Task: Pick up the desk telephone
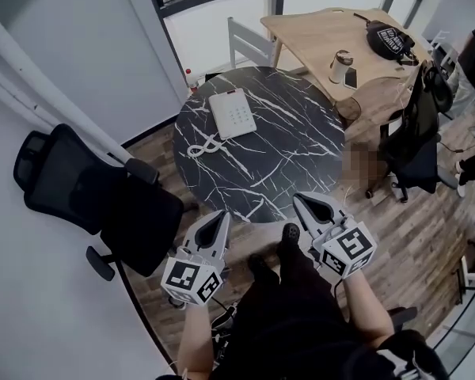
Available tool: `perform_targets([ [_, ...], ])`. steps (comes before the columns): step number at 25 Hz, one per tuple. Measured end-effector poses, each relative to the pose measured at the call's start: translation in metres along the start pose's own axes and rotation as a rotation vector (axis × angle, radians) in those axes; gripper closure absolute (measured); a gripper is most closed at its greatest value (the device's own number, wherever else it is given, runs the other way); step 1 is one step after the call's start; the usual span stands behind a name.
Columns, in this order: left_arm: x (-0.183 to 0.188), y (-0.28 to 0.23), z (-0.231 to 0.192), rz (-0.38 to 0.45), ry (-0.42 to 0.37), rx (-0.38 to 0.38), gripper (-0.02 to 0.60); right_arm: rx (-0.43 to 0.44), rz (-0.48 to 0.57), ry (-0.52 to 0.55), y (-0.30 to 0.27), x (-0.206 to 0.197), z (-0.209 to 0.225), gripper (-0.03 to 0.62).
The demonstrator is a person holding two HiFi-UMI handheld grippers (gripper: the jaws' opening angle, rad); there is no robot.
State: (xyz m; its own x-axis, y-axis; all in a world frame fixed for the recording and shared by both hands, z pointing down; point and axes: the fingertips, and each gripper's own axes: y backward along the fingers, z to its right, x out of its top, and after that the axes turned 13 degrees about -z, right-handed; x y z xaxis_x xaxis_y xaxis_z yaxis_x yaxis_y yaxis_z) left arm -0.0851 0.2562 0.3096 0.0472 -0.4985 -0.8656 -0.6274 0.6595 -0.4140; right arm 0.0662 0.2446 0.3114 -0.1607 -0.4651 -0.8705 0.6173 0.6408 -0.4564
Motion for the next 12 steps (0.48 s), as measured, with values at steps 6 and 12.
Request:
perform_targets([
  [6,-0.002,-0.013,-0.005,-0.019,0.017,0.014,0.568,0.03,-0.006,-0.002,-0.014,0.003,0.009,0.563],
  [12,0.01,-0.036,-0.016,-0.026,0.027,0.05,0.568,0.08,-0.013,-0.001,-0.041,0.013,0.03,0.563],
])
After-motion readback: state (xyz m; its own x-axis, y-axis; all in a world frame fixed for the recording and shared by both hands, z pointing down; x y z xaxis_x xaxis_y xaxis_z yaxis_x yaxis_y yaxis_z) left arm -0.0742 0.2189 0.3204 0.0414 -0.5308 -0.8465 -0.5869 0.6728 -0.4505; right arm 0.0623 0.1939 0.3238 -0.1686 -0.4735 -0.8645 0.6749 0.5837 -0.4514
